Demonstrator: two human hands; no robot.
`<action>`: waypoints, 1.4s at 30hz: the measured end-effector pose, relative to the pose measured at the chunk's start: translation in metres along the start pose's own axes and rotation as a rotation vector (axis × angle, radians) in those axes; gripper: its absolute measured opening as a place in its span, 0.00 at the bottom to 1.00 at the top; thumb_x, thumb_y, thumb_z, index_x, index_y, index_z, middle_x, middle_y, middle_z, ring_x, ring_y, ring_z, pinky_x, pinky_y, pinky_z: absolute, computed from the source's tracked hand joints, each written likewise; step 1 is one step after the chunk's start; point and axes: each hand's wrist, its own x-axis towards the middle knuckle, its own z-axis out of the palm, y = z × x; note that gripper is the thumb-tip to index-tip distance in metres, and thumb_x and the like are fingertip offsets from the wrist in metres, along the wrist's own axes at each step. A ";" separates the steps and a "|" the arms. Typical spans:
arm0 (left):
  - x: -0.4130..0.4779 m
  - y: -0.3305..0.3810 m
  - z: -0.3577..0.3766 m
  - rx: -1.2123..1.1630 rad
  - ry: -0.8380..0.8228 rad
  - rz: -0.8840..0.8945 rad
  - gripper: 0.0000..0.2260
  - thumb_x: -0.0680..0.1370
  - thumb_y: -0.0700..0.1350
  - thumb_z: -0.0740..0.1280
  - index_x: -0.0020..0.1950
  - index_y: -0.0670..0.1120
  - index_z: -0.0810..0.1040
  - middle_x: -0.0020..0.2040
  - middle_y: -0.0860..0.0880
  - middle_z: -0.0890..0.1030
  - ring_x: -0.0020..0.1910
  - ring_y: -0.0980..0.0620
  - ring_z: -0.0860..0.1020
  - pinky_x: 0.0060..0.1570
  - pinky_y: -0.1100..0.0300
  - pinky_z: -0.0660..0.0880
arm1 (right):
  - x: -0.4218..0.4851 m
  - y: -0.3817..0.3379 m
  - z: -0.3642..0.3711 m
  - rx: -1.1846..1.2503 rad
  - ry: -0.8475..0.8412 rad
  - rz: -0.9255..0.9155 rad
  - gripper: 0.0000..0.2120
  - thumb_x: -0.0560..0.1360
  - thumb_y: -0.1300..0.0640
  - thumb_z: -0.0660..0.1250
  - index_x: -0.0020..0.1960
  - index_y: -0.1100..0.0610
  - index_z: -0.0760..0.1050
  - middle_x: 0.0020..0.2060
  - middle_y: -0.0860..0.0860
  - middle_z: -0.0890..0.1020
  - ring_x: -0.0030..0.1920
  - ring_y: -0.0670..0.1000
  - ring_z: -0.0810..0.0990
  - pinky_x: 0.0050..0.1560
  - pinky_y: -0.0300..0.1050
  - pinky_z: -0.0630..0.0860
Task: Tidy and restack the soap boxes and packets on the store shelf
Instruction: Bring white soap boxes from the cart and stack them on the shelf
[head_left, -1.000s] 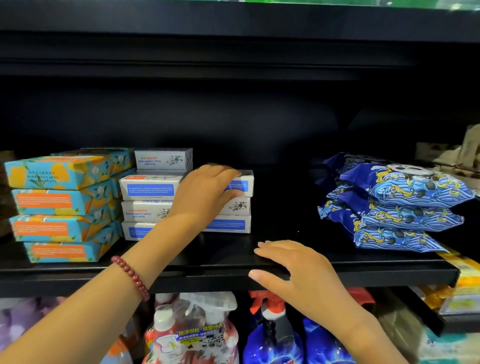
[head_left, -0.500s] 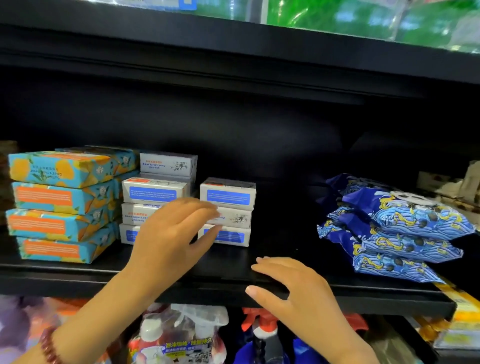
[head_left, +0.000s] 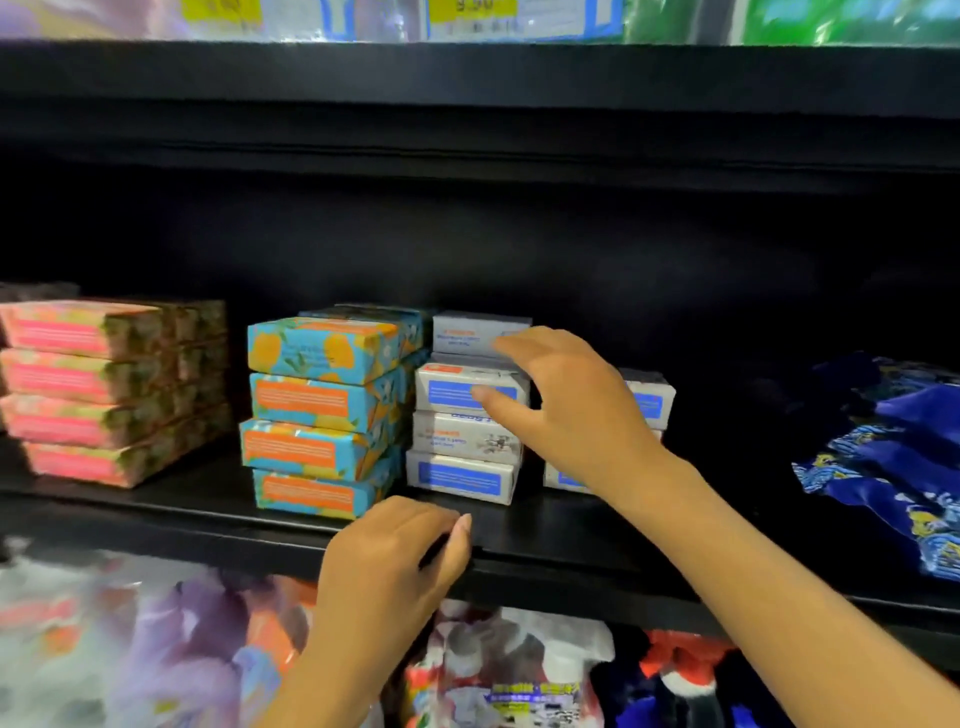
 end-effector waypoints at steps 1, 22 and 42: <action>0.000 0.001 -0.001 0.008 0.000 -0.010 0.14 0.75 0.50 0.62 0.35 0.47 0.82 0.33 0.53 0.81 0.32 0.53 0.78 0.35 0.63 0.69 | 0.010 -0.002 0.005 -0.096 -0.075 0.009 0.26 0.76 0.41 0.60 0.67 0.55 0.69 0.63 0.51 0.72 0.64 0.51 0.67 0.60 0.44 0.66; 0.002 0.006 -0.006 0.014 -0.065 -0.042 0.17 0.75 0.51 0.61 0.30 0.45 0.78 0.27 0.50 0.76 0.28 0.50 0.75 0.24 0.57 0.71 | 0.056 -0.009 0.015 -0.156 -0.397 0.203 0.21 0.68 0.39 0.71 0.37 0.53 0.66 0.37 0.47 0.70 0.35 0.46 0.68 0.31 0.41 0.62; 0.113 -0.006 0.018 0.072 -0.558 0.122 0.20 0.81 0.56 0.55 0.68 0.50 0.73 0.64 0.50 0.76 0.64 0.51 0.71 0.63 0.62 0.63 | -0.127 0.051 -0.057 0.097 0.258 0.392 0.27 0.56 0.38 0.72 0.52 0.47 0.75 0.48 0.40 0.76 0.50 0.45 0.72 0.48 0.32 0.66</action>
